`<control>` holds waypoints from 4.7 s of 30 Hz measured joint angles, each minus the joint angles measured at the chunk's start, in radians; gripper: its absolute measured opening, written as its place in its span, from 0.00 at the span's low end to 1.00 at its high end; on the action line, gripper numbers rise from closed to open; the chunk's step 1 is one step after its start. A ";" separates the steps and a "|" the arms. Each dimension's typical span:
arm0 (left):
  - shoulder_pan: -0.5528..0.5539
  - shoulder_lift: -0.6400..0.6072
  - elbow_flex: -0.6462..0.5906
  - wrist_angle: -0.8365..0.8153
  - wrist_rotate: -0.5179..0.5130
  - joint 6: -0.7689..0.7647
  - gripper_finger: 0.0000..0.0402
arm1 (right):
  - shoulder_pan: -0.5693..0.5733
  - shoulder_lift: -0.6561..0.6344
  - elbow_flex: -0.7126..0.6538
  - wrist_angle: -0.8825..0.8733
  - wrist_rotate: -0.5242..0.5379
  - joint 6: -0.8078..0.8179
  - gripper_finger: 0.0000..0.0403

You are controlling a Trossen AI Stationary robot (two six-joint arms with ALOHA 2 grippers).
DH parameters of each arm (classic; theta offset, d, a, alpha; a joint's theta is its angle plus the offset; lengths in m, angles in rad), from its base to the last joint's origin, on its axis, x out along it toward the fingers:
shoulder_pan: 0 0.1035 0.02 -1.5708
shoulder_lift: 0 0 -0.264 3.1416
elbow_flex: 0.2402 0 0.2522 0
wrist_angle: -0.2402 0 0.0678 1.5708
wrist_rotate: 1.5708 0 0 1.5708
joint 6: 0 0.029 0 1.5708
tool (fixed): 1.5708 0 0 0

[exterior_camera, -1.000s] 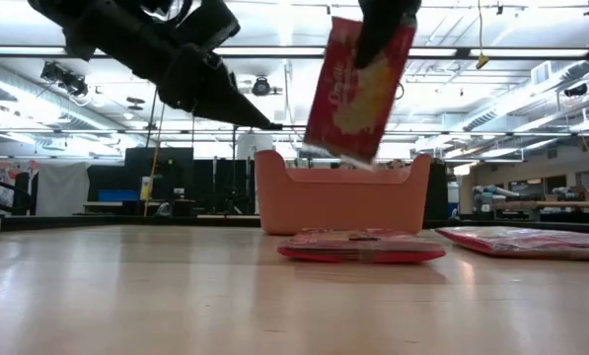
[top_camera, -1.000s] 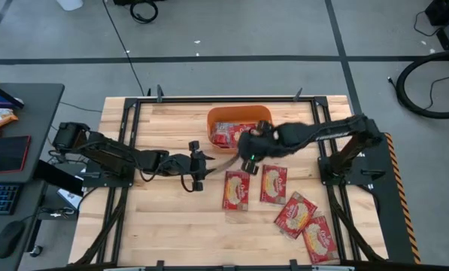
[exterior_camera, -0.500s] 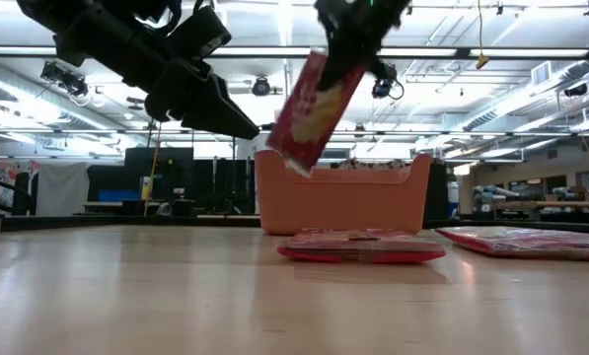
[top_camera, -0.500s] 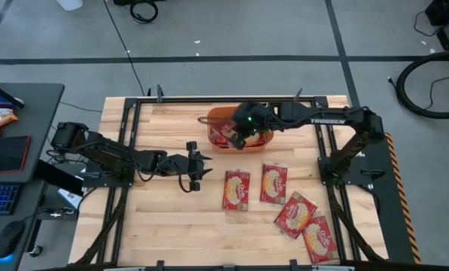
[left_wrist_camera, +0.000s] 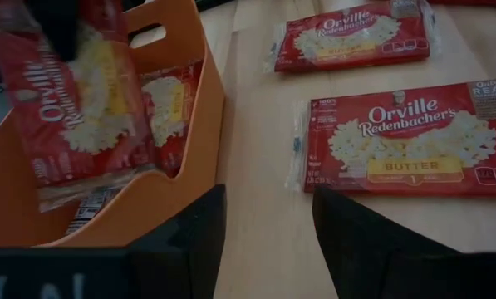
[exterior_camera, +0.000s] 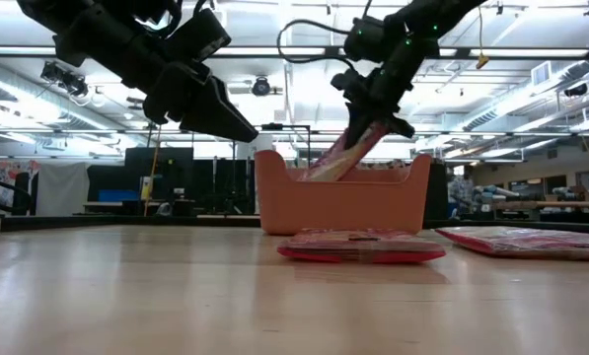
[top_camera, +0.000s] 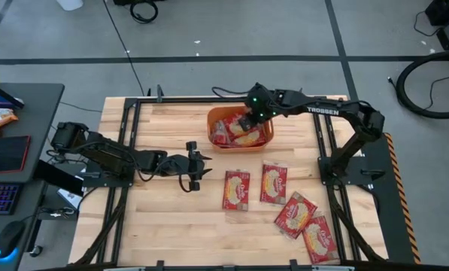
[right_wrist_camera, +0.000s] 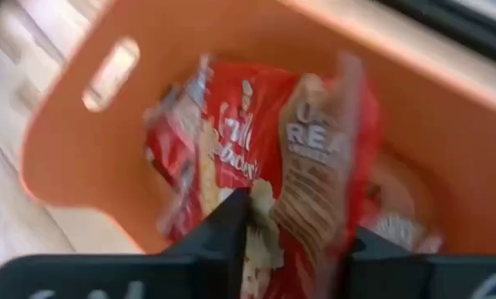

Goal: Sort popcorn bags into baskets
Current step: Put the red popcorn bag into the orange bin

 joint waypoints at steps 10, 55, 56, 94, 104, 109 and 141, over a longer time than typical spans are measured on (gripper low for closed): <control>0.000 0.000 0.000 0.000 0.008 -0.015 0.46 | -0.019 -0.055 0.001 -0.215 0.064 -0.031 0.49; 0.000 0.001 0.000 0.009 0.049 -0.052 0.46 | 0.764 -0.146 -0.134 -0.106 0.325 -0.030 0.56; 0.001 0.001 0.000 0.009 0.049 -0.051 0.46 | 0.768 -0.146 -0.146 -0.107 0.325 -0.021 0.56; 0.003 0.002 0.000 0.024 0.049 -0.062 0.46 | 0.869 0.249 -0.011 -0.249 0.218 -0.078 0.51; 0.003 0.002 0.000 0.031 0.049 -0.040 0.46 | 0.870 0.248 -0.049 -0.279 0.214 -0.052 0.51; 0.003 0.002 0.000 0.032 0.049 -0.040 0.46 | 0.882 0.248 -0.092 -0.283 0.187 -0.043 0.51; 0.003 0.001 0.000 0.032 0.049 -0.040 0.46 | 0.886 0.248 0.009 -0.562 0.190 0.048 0.51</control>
